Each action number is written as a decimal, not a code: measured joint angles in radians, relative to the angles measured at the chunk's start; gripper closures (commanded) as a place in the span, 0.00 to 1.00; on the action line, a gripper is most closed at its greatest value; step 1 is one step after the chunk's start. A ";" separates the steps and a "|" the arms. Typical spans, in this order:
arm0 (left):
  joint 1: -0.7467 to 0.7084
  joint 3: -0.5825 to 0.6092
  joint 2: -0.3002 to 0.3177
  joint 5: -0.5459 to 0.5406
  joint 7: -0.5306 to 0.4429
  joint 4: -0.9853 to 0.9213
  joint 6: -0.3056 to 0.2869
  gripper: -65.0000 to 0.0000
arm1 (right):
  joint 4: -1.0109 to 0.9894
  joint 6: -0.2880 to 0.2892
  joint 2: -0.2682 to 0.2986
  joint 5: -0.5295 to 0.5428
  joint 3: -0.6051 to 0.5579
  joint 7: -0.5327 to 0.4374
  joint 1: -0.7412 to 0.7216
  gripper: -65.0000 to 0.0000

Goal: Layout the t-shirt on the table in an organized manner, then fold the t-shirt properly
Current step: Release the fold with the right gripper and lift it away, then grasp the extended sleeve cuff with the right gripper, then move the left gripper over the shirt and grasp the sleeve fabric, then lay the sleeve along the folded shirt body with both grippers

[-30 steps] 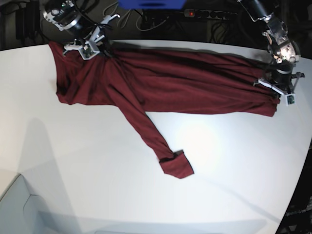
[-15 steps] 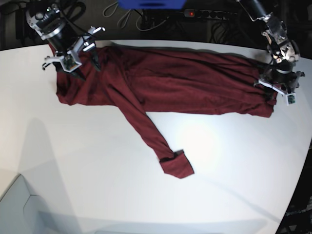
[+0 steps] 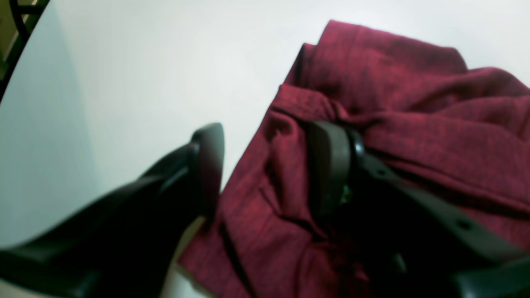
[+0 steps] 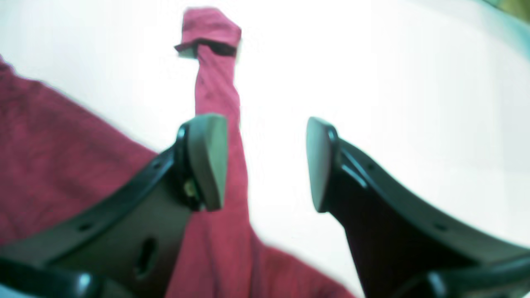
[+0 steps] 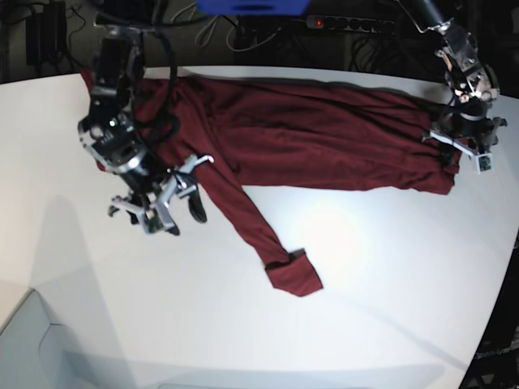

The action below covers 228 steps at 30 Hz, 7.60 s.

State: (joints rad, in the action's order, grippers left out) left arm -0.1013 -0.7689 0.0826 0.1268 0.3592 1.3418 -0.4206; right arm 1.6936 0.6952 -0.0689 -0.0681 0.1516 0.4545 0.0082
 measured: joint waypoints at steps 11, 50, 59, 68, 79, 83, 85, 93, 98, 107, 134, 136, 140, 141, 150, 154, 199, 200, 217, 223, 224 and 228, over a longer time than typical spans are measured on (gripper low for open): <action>-0.005 0.000 -0.003 0.019 0.045 0.047 -0.003 0.50 | -0.467 0.000 0.001 0.001 -0.142 0.013 -0.281 0.53; -0.013 0.000 -0.008 0.023 0.048 0.058 -0.003 0.50 | -0.908 -0.003 0.041 0.006 -0.142 -0.272 -0.423 1.00; -0.013 0.000 -0.008 0.023 0.048 0.058 -0.003 0.50 | -0.645 -0.003 0.039 0.002 -0.140 -0.246 -0.331 1.00; -0.015 0.000 -0.008 0.022 0.048 0.059 -0.003 0.50 | -0.175 -0.002 -0.027 0.000 -0.253 -0.182 -0.130 1.00; -0.012 0.000 -0.014 0.027 0.059 0.145 -0.009 0.50 | 0.130 0.004 -0.056 0.002 -0.623 -0.180 0.082 1.00; -0.013 0.000 -0.014 0.027 0.057 0.182 -0.010 0.50 | 0.130 0.004 -0.050 0.001 -0.630 -0.181 0.078 1.00; -0.012 0.000 -0.027 0.027 0.057 0.201 -0.010 0.50 | 0.130 0.004 -0.045 -0.002 -0.628 -0.178 0.075 1.00; -0.018 -0.074 -0.086 -0.046 0.064 0.272 -0.010 0.23 | 0.130 0.004 -0.026 -0.002 -0.557 -0.179 0.072 1.00; -0.061 -0.078 -0.075 -0.176 0.052 0.298 -0.010 0.03 | 0.130 0.004 -0.025 -0.002 -0.517 -0.178 0.072 1.00; -0.114 -0.086 -0.083 -0.350 0.057 0.402 -0.007 0.03 | 0.141 0.004 -0.026 -0.003 -0.499 -0.177 0.056 1.00; -0.246 0.197 0.019 -0.336 0.053 0.419 -0.051 0.02 | 0.204 0.004 -0.050 -0.002 -0.505 -0.109 -0.039 1.00; -0.251 0.196 0.014 -0.331 0.056 0.419 -0.100 0.02 | 0.204 0.004 -0.051 -0.002 -0.505 -0.110 -0.048 1.00; -0.241 0.259 0.014 -0.329 0.057 0.411 -0.115 0.02 | 0.204 0.004 -0.051 0.002 -0.505 -0.105 -0.060 1.00; -0.236 0.280 0.013 -0.329 0.057 0.411 -0.115 0.02 | 0.204 0.004 -0.060 0.002 -0.503 -0.105 -0.061 1.00; -0.172 0.444 0.014 -0.248 0.052 0.344 -0.123 0.02 | 0.204 0.004 -0.076 0.002 -0.506 -0.106 -0.063 1.00; -0.158 0.491 0.014 -0.177 0.050 0.317 -0.122 0.02 | 0.204 0.004 -0.076 0.002 -0.506 -0.103 -0.063 1.00; -0.044 0.181 0.021 -0.164 0.058 0.398 -0.130 1.00 | 0.204 0.004 -0.072 -0.003 -0.504 -0.106 -0.016 1.00; -0.050 0.153 0.026 -0.164 0.057 0.412 -0.130 1.00 | 0.204 0.003 -0.072 -0.003 -0.511 -0.102 -0.002 1.00; -0.075 -0.006 0.122 -0.162 0.062 0.314 -0.145 1.00 | -0.068 0.004 -0.071 -0.001 -0.639 -0.114 0.117 1.00; -0.077 -0.007 0.114 -0.164 0.057 0.252 -0.145 1.00 | -0.091 0.003 -0.069 0.002 -0.637 -0.114 0.117 1.00; -0.084 -0.006 0.114 -0.164 0.056 0.247 -0.145 1.00 | -0.091 0.003 -0.069 0.002 -0.637 -0.115 0.118 1.00; -0.115 -0.006 0.104 -0.168 0.056 0.229 -0.141 1.00 | -0.091 0.004 -0.050 0.002 -0.639 -0.117 0.118 1.00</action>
State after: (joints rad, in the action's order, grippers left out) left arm -0.2165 -0.7746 0.1864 -0.0410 0.4156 1.5703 -0.5617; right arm 1.6024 0.6991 -0.1184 -0.0658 -0.4873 0.3370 0.1261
